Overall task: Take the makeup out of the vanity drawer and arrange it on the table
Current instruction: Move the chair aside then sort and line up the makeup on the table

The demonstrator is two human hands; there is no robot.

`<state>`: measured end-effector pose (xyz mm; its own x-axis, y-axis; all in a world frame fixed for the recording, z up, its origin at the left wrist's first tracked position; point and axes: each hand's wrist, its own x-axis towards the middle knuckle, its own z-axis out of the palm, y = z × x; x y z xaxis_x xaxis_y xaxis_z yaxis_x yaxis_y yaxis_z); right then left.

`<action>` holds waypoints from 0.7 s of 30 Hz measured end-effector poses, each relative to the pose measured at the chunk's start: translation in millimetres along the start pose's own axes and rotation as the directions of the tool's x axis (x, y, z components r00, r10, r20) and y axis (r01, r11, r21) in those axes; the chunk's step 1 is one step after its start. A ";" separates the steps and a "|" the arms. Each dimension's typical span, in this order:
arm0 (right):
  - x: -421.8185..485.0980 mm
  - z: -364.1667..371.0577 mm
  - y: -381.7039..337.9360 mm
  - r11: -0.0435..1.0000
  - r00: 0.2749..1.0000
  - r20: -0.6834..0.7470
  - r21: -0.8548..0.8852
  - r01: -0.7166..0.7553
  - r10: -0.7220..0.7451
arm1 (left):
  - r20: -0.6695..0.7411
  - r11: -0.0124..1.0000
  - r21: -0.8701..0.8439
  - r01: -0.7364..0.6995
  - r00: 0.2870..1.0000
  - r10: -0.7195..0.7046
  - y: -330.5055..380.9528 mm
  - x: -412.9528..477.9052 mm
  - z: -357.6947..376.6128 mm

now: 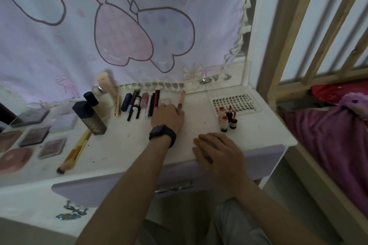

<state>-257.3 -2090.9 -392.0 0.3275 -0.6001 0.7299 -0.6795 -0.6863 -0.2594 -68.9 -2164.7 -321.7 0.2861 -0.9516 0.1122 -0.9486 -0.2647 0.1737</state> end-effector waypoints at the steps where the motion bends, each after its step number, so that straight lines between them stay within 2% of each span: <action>1: 0.1 -0.4 -0.6 1.000 1.000 -0.006 0.001 -0.006 0.006 | -0.021 1.000 -0.022 0.010 1.000 -0.010 0.0 1.1 0.0; 5: -1.3 2.9 0.5 1.000 0.999 -0.035 -0.001 0.002 -0.002 | -0.061 0.965 -0.232 0.119 0.989 -0.137 -7.7 -2.4 -7.7; 8: -3.7 7.7 4.3 1.000 0.998 -0.068 0.001 0.013 -0.013 | -0.097 0.874 -0.465 0.142 0.973 -0.210 -26.1 -9.8 -21.0; 10: -5.5 9.4 7.0 1.000 0.997 -0.074 0.009 0.011 -0.010 | -0.095 0.735 -0.671 0.098 0.972 -0.217 -40.3 -19.6 -33.3; 13: -2.3 6.4 2.7 0.999 0.998 -0.039 0.020 -0.040 0.040 | -0.051 0.433 -0.901 0.037 0.980 -0.190 -59.4 -46.8 -53.9; 15: 7.6 0.3 -5.2 0.982 0.979 0.088 0.037 -0.188 0.184 | -0.024 0.372 -0.928 0.036 0.988 -0.155 -70.6 -65.0 -64.7; 18: 27.7 -15.2 -18.1 0.835 0.831 0.357 0.196 -0.514 0.427 | 0.006 0.375 -0.926 0.033 0.997 -0.072 -85.6 -85.9 -72.2; 19: 33.9 -19.8 -22.6 0.753 0.793 0.411 0.304 -0.584 0.449 | 0.016 0.391 -0.920 0.030 0.999 -0.041 -88.4 -90.8 -73.1; 21: 45.3 -26.0 -35.5 0.603 0.771 0.450 0.484 -0.634 0.450 | 0.023 0.430 -0.903 0.015 1.000 0.014 -92.5 -102.2 -74.7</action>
<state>-235.5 -2083.1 -333.3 0.2424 -0.9566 0.1617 -0.2994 -0.2323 -0.9254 -0.3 -2031.3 -276.1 0.2700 -0.9585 0.0919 -0.2809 0.0129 0.9596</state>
